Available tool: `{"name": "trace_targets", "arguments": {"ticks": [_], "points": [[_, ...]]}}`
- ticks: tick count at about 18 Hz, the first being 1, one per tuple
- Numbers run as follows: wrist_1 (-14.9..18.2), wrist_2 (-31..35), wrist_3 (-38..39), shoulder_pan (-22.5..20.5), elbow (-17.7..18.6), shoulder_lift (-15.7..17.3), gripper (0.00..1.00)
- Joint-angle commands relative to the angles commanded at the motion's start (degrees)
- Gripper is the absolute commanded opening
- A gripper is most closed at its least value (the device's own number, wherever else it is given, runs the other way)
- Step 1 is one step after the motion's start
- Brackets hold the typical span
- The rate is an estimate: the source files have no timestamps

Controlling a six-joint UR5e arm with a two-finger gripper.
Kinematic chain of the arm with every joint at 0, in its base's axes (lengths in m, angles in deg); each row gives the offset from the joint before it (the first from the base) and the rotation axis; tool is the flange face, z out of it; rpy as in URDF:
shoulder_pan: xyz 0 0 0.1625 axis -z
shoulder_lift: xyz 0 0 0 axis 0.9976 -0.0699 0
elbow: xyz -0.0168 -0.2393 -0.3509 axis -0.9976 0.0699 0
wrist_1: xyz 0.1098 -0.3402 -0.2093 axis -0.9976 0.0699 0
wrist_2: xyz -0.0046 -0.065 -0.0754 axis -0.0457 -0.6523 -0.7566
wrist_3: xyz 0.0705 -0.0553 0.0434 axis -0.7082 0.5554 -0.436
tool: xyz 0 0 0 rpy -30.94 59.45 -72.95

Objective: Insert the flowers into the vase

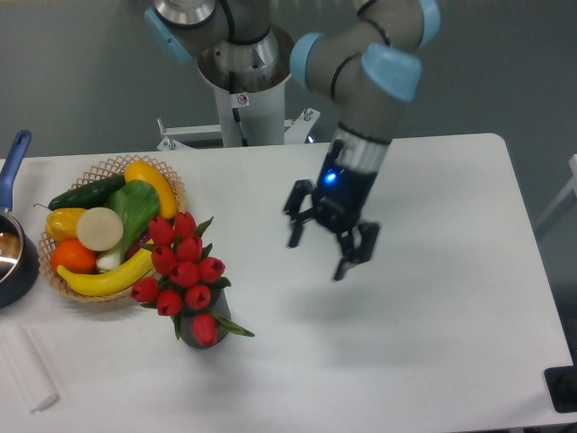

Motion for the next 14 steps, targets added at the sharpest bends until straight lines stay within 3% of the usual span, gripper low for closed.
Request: {"name": "trace_targets", "arguments": {"ticks": [1,2,7,12,14], "points": [[1.31,2.02,0.00,-1.84,-0.35,1.76,1.00],[7.93,5.60,-0.87,-5.86,-1.48,5.95,1.00],[26.25,10.89,-12.01,-12.74,-7.29,10.47,1.00],[35.49,14.08,-22.21,-23.19,-9.31,12.93,1.00],[38.14,14.25,-30.29,-29.34,-9.32,14.07,1.00]]}}
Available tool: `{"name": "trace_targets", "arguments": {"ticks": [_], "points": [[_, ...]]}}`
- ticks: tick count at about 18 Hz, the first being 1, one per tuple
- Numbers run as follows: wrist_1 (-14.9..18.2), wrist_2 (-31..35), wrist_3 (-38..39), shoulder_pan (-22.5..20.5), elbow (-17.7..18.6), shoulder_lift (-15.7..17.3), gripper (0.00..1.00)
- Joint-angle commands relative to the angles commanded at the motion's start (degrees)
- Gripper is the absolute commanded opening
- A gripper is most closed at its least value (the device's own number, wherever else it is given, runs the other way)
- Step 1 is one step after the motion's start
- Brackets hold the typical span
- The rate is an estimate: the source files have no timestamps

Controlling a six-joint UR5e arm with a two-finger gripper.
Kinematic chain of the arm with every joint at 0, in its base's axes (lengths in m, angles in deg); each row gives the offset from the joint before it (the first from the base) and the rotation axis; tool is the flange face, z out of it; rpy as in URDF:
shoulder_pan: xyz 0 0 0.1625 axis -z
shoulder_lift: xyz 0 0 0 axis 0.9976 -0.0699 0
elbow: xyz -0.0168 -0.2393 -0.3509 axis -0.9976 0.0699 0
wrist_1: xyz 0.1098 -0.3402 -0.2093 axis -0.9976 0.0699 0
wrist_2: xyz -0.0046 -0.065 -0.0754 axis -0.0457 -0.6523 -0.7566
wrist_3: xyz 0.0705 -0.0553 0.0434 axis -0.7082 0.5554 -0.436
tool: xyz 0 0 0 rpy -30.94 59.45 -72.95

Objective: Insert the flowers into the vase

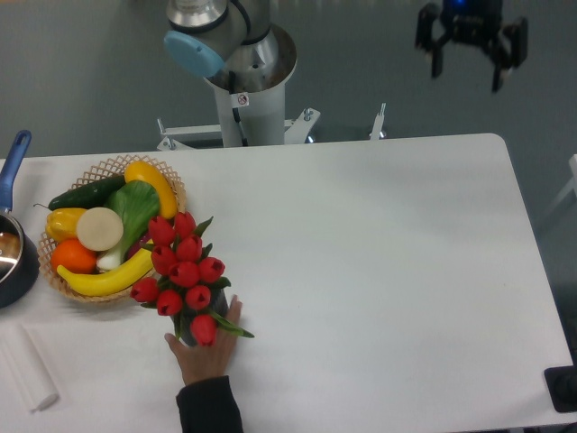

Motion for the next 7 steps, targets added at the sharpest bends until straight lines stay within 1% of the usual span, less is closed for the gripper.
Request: {"name": "trace_targets", "arguments": {"ticks": [1,3,5,7], "points": [[1.75,0.26,-3.43,-3.42,-0.09,0.62,1.00],[3.87,2.54,-6.00,-6.60,-0.35,1.67,1.00],[5.45,5.00,-7.85,-8.46,-0.09,2.73,1.00],[6.68,5.97,-8.03,-9.69,0.09,2.99,1.00]]}}
